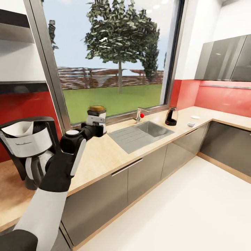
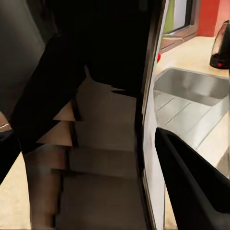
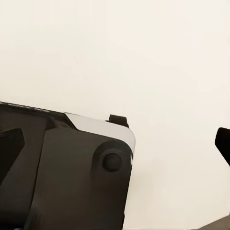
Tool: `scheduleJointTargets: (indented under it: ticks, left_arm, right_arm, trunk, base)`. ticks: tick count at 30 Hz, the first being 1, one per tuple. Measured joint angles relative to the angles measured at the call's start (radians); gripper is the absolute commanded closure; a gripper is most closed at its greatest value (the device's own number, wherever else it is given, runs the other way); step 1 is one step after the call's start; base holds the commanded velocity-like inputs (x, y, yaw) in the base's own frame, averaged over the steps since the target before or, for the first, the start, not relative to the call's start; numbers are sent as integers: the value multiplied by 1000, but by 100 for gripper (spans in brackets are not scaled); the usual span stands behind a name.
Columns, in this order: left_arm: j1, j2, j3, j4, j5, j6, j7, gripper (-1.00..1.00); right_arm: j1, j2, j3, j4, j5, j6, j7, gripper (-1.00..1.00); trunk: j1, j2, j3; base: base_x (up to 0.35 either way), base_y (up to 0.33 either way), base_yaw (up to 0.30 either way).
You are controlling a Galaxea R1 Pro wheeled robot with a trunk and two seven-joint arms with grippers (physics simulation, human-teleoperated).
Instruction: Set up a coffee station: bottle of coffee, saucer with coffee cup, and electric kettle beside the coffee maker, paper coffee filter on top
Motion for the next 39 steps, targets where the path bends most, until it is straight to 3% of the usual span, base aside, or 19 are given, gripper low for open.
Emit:
scheduleJointTargets:
  ticks: [4,10,15,16,17,18,24,30,39]
  left_arm:
    - [60,-1,0,-1,0,-9,3,100]
    - [197,2,6,2,-8,-182,11,100]
    - [287,4,7,3,-8,-217,13,100]
    - [373,5,9,-20,-14,-336,13,100]
    - [454,6,10,11,-10,-384,13,100]
    - [468,7,10,42,-11,-404,13,100]
    - [505,9,17,17,-14,-445,29,100]
    - [518,9,21,36,-13,-453,109,100]
    - [519,4,13,41,-9,-454,123,100]
  right_arm:
    - [0,0,0,0,-1,-16,-1,-100]
    - [0,3,-1,0,-3,-21,-3,-100]
    - [0,1,-2,0,-3,-21,-3,-100]
    - [1,4,-2,-1,-6,-21,-3,-100]
    - [0,4,-3,-1,-6,-22,-4,-100]
    - [0,3,-3,-1,-6,-22,-4,-100]
    - [0,1,-3,-2,-7,-23,-5,-100]
    - [0,0,-2,-2,-6,-23,-5,-100]
    - [0,1,-4,-2,-6,-23,-5,-100]
  trunk:
    - [0,0,0]
    - [0,0,0]
    - [0,0,0]
    - [0,0,0]
    - [-1,-1,0]
    - [0,0,0]
    - [0,0,0]
    - [0,0,0]
    - [-1,0,0]
  base:
    - [0,0,0]
    - [0,0,0]
    - [9,-4,22]
    - [153,-104,209]
    - [183,-127,234]
    - [202,-143,243]
    - [226,-162,90]
    - [246,-169,8]
    - [275,-166,0]
